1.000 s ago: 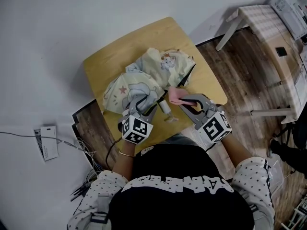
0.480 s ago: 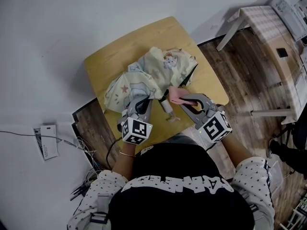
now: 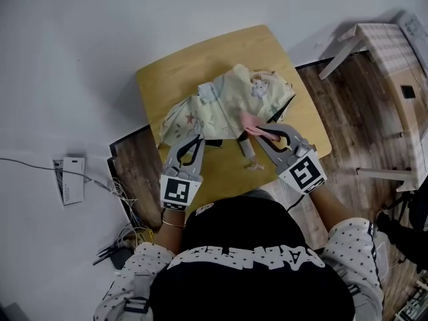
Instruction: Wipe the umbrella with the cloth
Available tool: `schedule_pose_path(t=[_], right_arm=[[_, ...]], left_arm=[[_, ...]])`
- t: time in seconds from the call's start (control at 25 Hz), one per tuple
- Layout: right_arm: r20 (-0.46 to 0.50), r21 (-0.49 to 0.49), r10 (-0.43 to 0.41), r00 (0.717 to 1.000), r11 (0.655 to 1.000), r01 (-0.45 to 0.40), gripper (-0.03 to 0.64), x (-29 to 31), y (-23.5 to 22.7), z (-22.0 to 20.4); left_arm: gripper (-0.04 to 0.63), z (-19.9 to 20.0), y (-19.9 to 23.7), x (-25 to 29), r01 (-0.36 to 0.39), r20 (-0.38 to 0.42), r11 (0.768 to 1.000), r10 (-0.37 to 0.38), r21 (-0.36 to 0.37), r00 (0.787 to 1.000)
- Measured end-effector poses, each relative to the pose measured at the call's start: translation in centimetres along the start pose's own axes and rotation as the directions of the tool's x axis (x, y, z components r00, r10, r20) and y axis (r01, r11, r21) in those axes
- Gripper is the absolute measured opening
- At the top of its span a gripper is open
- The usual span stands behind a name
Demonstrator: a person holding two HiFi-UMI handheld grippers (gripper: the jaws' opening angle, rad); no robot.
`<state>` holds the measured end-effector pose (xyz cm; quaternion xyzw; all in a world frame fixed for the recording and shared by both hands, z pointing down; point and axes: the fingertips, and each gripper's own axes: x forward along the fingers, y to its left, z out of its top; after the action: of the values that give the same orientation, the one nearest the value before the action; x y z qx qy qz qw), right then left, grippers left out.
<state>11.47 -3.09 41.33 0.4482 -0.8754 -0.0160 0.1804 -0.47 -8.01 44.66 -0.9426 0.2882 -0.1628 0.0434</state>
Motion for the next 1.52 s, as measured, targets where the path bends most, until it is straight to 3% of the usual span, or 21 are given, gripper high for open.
schedule_pose_path(t=[0.32,0.44,0.6,0.76,0.92,1.08,1.28,1.52], right_arm=[[0.08,0.039,0.001,0.997,0.999,-0.004,0.034,4.1,-0.8,4.3],[0.113,0.059,0.011,0.994,0.998,-0.018,0.034,6.0,-0.9,5.9],[0.124,0.103,0.005,0.992,0.995,-0.018,0.033,8.9,-1.2,7.4],[0.111,0.038,-0.01,0.994,0.999,0.005,0.034,12.0,-1.3,7.7],[0.027,0.007,0.041,0.999,0.999,-0.041,0.034,15.4,0.0,6.2],[-0.027,-0.048,0.151,0.988,0.987,-0.152,0.033,17.6,3.4,5.2],[-0.077,-0.075,0.241,0.967,0.966,-0.247,0.034,18.6,6.7,3.8],[-0.142,-0.078,0.308,0.941,0.944,-0.321,0.034,18.0,9.1,1.9]], left_arm=[[0.008,-0.3,1.5,-2.1,0.003,0.062,0.991,0.005,-0.135,0.998],[0.008,-1.1,2.1,-2.6,0.013,0.099,0.963,0.014,-0.27,0.995],[0.008,-1.5,2.6,-3.1,0.059,0.16,0.927,0.001,-0.371,0.987],[0.008,-2.0,3.4,-3.6,0.092,0.205,0.879,0.007,-0.468,0.979],[0.009,-2.7,3.5,-4.0,0.104,0.193,0.881,-0.015,-0.462,0.981],[0.03,-2.7,3.6,-4.4,0.137,0.202,0.869,-0.044,-0.475,0.978],[0.147,-2.9,4.1,-5.2,0.103,0.169,0.894,-0.031,-0.436,0.985],[0.14,-3.7,5.1,-5.7,0.066,0.144,0.887,0.0,-0.457,0.99]])
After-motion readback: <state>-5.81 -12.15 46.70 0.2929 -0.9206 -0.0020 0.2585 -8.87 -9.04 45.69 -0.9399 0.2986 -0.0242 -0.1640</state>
